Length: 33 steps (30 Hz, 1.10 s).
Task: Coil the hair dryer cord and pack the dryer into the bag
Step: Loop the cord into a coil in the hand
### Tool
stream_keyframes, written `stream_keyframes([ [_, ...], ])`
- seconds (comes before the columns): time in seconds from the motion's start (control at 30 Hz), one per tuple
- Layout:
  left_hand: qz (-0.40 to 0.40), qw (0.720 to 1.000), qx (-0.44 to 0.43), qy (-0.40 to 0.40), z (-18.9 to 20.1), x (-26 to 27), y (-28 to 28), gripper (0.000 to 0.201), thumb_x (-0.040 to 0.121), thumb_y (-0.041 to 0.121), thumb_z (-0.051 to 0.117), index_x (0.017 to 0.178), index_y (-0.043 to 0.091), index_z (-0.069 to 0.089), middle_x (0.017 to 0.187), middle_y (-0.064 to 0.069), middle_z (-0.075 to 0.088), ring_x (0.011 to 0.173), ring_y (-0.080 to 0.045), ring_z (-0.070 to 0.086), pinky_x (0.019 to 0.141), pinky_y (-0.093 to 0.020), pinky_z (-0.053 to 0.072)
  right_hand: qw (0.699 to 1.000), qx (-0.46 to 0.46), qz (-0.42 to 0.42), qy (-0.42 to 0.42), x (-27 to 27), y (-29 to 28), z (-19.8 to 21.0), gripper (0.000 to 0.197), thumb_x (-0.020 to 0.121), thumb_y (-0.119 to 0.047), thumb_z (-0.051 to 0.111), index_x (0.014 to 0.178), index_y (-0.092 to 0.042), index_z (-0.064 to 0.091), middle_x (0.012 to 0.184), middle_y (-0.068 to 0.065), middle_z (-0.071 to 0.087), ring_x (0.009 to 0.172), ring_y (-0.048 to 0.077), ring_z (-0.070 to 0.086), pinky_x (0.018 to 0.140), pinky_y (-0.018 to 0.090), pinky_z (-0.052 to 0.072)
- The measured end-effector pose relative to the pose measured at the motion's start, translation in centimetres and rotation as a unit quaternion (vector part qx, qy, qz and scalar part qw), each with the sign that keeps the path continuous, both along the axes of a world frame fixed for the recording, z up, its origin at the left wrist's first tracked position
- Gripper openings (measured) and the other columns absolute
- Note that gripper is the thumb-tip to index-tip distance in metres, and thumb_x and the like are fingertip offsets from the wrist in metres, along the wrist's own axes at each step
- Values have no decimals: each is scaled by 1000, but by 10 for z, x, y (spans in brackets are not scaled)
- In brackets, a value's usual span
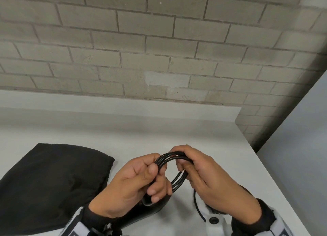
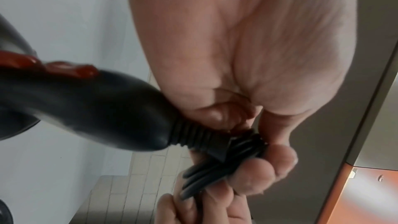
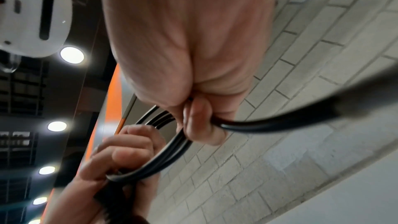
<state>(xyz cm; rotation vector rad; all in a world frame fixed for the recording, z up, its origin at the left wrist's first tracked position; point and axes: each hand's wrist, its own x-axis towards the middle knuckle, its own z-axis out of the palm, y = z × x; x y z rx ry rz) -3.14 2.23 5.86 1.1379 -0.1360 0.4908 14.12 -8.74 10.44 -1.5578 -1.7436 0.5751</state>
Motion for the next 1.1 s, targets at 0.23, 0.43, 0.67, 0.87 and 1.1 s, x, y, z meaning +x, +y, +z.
stream_keyframes([
  [0.23,-7,1000,-28,11,1,-1,-1,20,101,26,56,98,7,58,63,2,50,53,-12,50,74,-36,51,996,37,-21,-75,3,3,-10,37,99,-17,41,134,-25,50,102,-19,55,97,-3,54,82,8,40],
  [0.43,-6,999,-27,29,3,-1,0,25,98,32,60,98,8,60,61,5,44,52,-10,44,70,-33,50,999,39,-12,-28,12,-8,3,37,91,-51,53,128,-48,47,110,-22,52,92,4,58,74,9,44],
  [0.67,-39,998,-9,58,2,3,-1,28,95,37,62,103,11,61,65,7,46,54,-9,44,70,-32,49,986,157,-25,-50,22,-4,13,18,97,-25,55,105,-24,71,86,-7,61,77,16,60,66,27,47],
  [0.87,-36,997,-7,61,4,3,1,26,94,37,65,99,12,61,63,6,46,53,-9,44,67,-30,49,982,171,-75,-33,23,-4,13,16,95,-19,58,99,-20,73,83,-10,66,81,13,63,70,11,42],
  [1.1,-46,997,-24,48,1,5,3,23,95,32,65,99,11,59,62,4,51,47,-8,48,62,-28,49,995,40,-10,-89,16,-9,11,34,101,-43,40,129,-30,54,108,-25,57,91,8,60,79,15,44],
])
